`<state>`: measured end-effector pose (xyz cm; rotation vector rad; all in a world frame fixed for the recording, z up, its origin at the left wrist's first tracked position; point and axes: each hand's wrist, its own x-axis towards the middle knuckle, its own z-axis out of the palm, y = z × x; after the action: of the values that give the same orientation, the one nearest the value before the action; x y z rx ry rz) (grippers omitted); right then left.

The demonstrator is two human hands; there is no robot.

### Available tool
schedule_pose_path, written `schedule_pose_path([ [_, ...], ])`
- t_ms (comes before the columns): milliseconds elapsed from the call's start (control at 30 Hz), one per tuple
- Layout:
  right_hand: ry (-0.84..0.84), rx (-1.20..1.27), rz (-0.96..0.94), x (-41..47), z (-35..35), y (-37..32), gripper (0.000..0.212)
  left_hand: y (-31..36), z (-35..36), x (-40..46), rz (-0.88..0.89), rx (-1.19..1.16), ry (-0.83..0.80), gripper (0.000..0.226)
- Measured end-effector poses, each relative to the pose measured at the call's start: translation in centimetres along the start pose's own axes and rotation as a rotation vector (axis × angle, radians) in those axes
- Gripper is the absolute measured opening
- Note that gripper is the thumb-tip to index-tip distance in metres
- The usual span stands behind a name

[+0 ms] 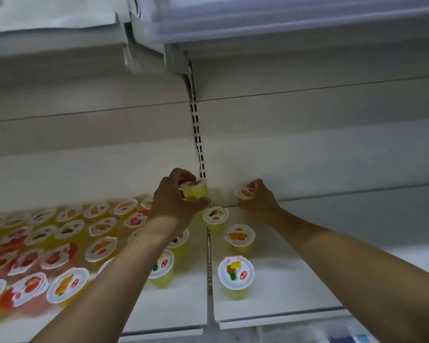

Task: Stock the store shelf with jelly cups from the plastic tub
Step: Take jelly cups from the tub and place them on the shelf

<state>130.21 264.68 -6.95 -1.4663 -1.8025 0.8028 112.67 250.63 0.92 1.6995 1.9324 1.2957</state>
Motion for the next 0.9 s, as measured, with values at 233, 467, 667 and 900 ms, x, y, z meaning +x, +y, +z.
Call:
schedule_pose_path([
  [233, 0.058, 0.053, -0.04, -1.6, -1.1, 0.6, 0.088, 1.2, 3.2, 0.9, 0.017, -0.096, -0.079, 0.053],
  [467, 0.207, 0.186, -0.089, -7.5, -6.1, 3.1, 0.073, 3.0, 8.2, 2.5, 0.01, 0.108, -0.224, 0.057],
  [667, 0.207, 0.163, -0.079, -10.4, -9.5, 4.5, 0.07, 3.9, 10.8, 1.8, 0.031, 0.408, -0.366, 0.067],
  [900, 0.169, 0.053, -0.152, -12.4, -11.4, 5.0, 0.065, 4.0, 11.8, 1.3, 0.054, 0.529, -0.363, 0.073],
])
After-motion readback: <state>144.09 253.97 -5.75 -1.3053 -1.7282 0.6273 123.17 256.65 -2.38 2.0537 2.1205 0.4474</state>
